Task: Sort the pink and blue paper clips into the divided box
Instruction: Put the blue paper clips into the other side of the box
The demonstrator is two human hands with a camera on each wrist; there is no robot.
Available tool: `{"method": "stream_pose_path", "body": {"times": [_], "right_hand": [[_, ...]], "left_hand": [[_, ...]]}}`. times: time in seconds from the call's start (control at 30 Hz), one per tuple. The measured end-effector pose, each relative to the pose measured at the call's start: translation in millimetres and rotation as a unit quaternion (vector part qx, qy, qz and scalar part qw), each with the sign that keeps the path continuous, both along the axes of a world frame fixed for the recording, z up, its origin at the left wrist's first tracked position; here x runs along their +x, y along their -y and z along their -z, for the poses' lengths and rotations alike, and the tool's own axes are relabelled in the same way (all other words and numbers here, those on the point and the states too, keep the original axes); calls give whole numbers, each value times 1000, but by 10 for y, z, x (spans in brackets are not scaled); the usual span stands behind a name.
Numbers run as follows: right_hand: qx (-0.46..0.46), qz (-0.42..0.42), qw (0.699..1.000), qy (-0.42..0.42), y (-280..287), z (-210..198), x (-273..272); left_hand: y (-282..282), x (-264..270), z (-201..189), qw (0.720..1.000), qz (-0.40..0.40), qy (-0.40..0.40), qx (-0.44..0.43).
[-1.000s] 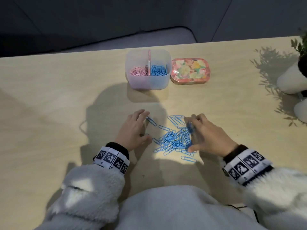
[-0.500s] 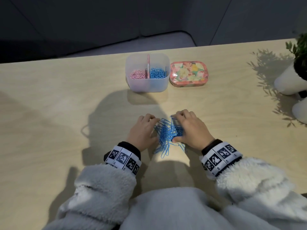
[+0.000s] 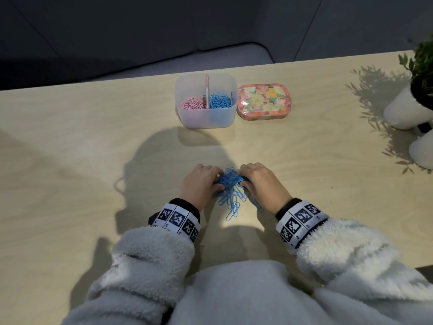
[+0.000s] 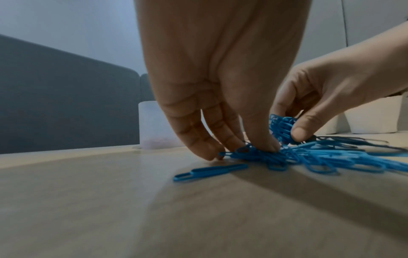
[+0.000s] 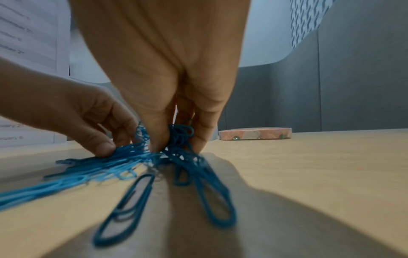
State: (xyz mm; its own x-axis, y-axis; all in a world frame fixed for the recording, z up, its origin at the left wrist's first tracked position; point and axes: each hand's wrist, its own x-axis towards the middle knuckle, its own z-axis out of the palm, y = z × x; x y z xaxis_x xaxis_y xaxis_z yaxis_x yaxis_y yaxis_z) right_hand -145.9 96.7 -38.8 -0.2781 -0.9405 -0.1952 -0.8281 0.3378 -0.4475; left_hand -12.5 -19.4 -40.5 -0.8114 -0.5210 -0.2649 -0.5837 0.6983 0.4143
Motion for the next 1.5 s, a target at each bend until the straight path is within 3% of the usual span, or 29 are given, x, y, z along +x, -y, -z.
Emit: {"method": "stream_pose_path", "body": {"times": [0.1,0.2,0.37,0.6,0.83,1.07,1.27,1.37,1.5], "right_hand": [[-21,37,999,33,-2,-40,-20],[-61,107,985,121,69,-128,-70],[-84,166,962,202,557,-503,-343],[-94,218,955,176,1480,-889,-820],[-29,230,960,156,1912,-849,-868],[-165,233,944,162,1604,-774,-807],[-192,223,944,148,991,-604,-816],[-180,246,934,183,731,-428,-803],[-139,264,935,193,534,-254,-717]], "left_hand": [[13,38,26,998,-46,-33,41],[0,54,44,993,-75,-59,70],[-23,24,23,989,-99,-69,86],[19,55,-16,967,-138,-121,176],[125,29,-29,955,-158,-166,187],[485,-370,-392,936,-151,-258,186],[941,-928,-744,920,-205,-321,85],[1055,-1140,-819,932,-238,-272,8],[1029,-1231,-740,962,-199,-177,-68]]}}
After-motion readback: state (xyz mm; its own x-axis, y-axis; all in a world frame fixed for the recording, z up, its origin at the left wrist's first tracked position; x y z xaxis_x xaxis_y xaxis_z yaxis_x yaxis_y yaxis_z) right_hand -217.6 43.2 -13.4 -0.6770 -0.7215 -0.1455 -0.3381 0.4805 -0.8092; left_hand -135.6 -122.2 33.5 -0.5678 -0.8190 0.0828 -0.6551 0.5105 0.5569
